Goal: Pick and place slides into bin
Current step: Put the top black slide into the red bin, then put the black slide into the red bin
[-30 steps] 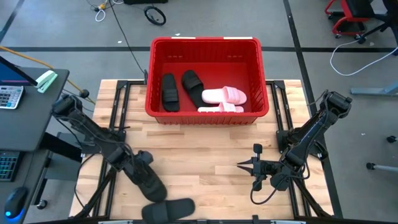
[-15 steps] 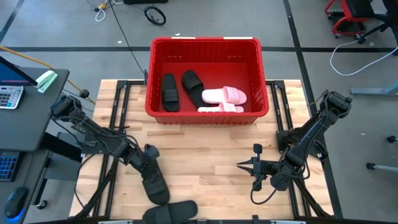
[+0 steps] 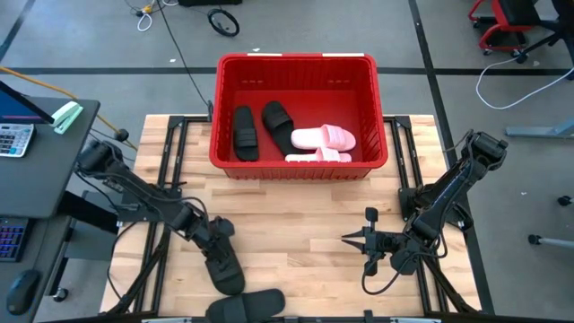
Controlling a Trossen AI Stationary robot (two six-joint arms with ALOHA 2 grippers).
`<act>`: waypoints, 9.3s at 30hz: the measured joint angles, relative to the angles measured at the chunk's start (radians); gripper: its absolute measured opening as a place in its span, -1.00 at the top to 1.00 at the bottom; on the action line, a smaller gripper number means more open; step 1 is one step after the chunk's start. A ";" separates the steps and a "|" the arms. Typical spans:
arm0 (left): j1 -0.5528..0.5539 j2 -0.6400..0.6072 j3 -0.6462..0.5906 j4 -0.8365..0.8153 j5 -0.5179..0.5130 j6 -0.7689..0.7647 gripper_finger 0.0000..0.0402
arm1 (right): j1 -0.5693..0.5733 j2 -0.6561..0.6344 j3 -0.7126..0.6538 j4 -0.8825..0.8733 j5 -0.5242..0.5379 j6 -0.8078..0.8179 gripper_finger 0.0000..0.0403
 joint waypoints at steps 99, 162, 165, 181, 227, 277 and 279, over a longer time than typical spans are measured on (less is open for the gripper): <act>0.921 0.167 0.772 0.384 -0.115 1.150 0.94 | -0.033 0.000 0.000 0.029 0.001 0.001 0.76; 1.121 1.173 1.405 0.589 0.188 0.120 -0.17 | -0.125 0.000 0.000 -0.039 -0.232 0.203 0.76; 1.131 1.148 1.405 0.565 0.209 0.125 -0.15 | -0.101 0.000 0.000 -0.039 -0.232 0.203 0.76; 1.137 1.091 1.409 -0.060 0.149 0.266 0.12 | -0.039 0.000 0.000 -0.038 -0.181 0.252 0.76; 0.857 0.513 1.404 -0.538 -0.084 1.098 0.12 | -0.205 0.007 0.000 0.132 -0.371 -0.073 0.76; 0.723 0.409 1.405 -0.522 -0.135 0.901 0.12 | -0.463 1.223 1.219 0.314 -1.098 -0.818 0.12; 0.718 0.410 1.405 -0.522 -0.135 0.899 0.12 | -0.463 1.231 1.220 0.308 -1.100 -0.813 0.12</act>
